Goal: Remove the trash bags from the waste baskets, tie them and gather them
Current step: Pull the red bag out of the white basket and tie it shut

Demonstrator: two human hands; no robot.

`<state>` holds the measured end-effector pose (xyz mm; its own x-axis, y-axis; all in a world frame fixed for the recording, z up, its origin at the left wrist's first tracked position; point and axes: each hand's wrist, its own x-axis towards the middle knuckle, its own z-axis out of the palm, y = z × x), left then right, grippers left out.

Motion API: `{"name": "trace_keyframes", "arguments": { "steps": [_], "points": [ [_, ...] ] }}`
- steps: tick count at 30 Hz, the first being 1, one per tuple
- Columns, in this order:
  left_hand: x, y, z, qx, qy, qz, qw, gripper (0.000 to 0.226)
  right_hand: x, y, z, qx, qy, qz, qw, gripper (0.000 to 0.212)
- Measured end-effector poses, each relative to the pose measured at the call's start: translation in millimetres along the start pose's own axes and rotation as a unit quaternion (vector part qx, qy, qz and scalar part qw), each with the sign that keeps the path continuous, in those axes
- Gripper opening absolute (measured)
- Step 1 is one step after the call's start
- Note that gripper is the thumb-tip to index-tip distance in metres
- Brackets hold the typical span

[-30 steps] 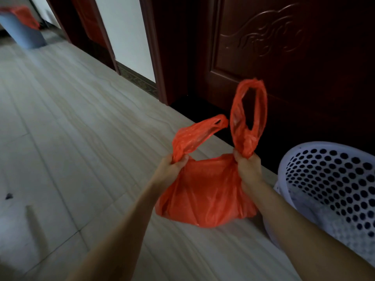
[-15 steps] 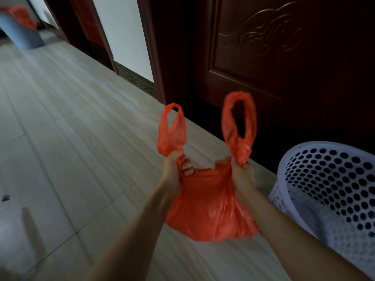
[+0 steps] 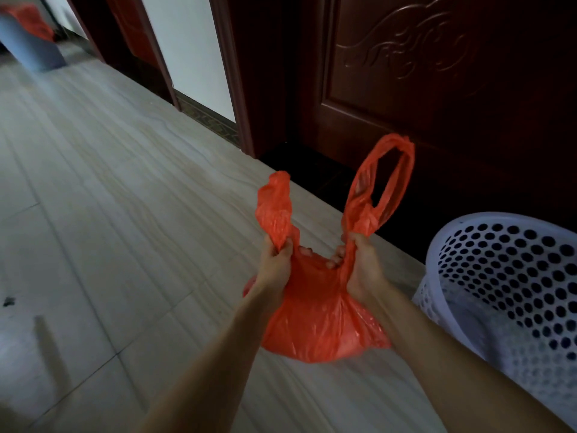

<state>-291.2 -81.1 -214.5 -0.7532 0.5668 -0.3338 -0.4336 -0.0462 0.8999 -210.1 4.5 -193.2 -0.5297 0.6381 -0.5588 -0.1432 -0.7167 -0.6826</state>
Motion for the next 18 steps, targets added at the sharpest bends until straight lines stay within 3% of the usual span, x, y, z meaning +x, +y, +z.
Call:
{"name": "trace_keyframes", "arguments": {
  "steps": [3,4,5,7,8,9,11,12,15,18],
  "points": [
    [-6.9,-4.7,4.8,-0.002,-0.032,-0.06,0.998,0.039,0.8,1.3,-2.8,-0.024,0.02,-0.032,0.999,0.023],
    [-9.0,-7.8,4.8,0.064,-0.031,-0.053,0.996,0.043,1.9,2.0,-3.2,-0.021,0.028,-0.043,0.998,0.025],
    [-9.9,-12.0,3.4,0.208,-0.039,-0.021,0.977,0.047,3.6,2.9,-4.0,-0.014,0.036,-0.049,0.998,0.027],
    [-11.1,-19.3,-1.1,0.51,-0.013,0.083,0.856,0.051,7.6,4.2,-4.8,0.002,0.047,-0.055,0.997,0.028],
    [-10.6,-19.6,-2.0,0.54,0.004,0.122,0.832,0.044,9.2,5.0,-5.2,0.008,0.052,-0.056,0.997,0.028],
    [-10.3,-18.1,-1.4,0.483,0.012,0.141,0.864,0.035,10.1,5.7,-5.9,0.013,0.057,-0.057,0.997,0.027],
    [-13.5,-12.8,4.9,0.23,0.013,0.112,0.967,0.021,12.8,8.2,-7.9,0.005,0.069,-0.063,0.996,0.027],
    [-13.2,-11.3,9.6,0.145,0.031,0.092,0.985,0.021,13.9,9.2,-9.2,-0.014,0.08,-0.067,0.994,0.028],
    [-4.8,-8.9,21.2,-0.029,0.076,0.0,0.997,0.027,17.0,13.6,-12.6,-0.031,0.104,-0.048,0.993,0.029],
    [1.2,-7.4,27.0,-0.103,0.095,-0.051,0.989,0.036,18.1,18.6,-14.8,-0.008,0.128,-0.019,0.992,0.031]
  ]
}}
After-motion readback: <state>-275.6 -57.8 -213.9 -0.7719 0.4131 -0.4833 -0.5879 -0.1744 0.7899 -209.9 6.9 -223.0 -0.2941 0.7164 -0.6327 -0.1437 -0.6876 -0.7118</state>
